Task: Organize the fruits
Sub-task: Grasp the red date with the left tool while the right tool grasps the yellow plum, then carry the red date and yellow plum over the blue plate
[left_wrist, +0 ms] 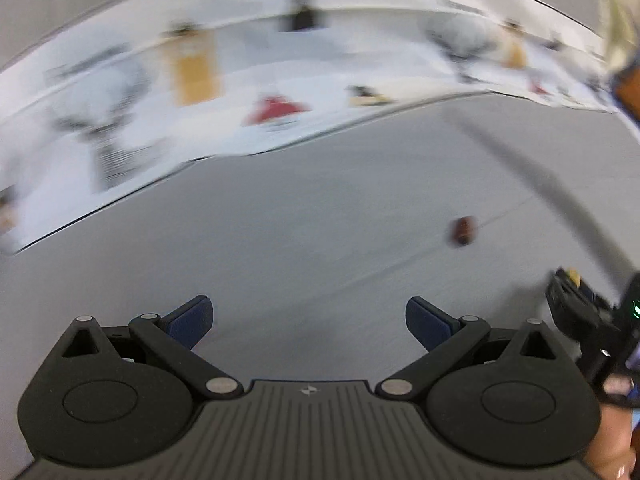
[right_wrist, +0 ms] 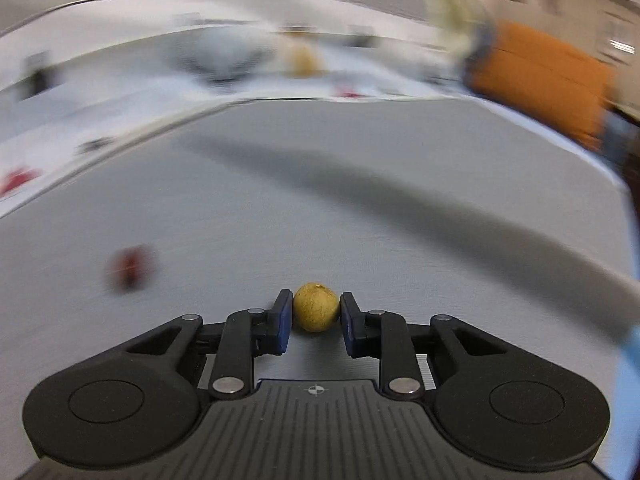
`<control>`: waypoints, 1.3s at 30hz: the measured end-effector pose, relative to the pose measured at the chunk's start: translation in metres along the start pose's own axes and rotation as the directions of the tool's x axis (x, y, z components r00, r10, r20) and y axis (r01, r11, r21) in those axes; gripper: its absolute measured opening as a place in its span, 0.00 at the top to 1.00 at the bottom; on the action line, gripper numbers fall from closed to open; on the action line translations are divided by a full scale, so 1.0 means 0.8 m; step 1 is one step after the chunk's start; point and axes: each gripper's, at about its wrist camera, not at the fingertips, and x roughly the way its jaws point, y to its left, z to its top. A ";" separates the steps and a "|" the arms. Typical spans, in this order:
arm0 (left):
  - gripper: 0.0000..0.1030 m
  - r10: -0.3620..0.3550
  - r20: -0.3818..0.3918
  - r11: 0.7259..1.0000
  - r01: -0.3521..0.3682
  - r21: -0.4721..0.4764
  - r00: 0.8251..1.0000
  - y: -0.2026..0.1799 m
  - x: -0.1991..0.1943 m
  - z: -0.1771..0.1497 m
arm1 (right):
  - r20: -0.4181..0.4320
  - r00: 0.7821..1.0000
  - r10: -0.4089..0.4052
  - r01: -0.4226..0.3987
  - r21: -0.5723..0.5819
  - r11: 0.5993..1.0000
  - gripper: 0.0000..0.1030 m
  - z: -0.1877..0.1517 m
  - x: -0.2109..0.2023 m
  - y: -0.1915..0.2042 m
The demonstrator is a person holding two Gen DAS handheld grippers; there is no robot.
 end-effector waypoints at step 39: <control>0.79 -0.018 0.092 0.999 0.021 -0.036 0.996 0.132 -0.318 -0.208 | 0.125 0.816 0.564 -0.547 -0.149 0.824 0.74 -0.030 -0.377 -0.074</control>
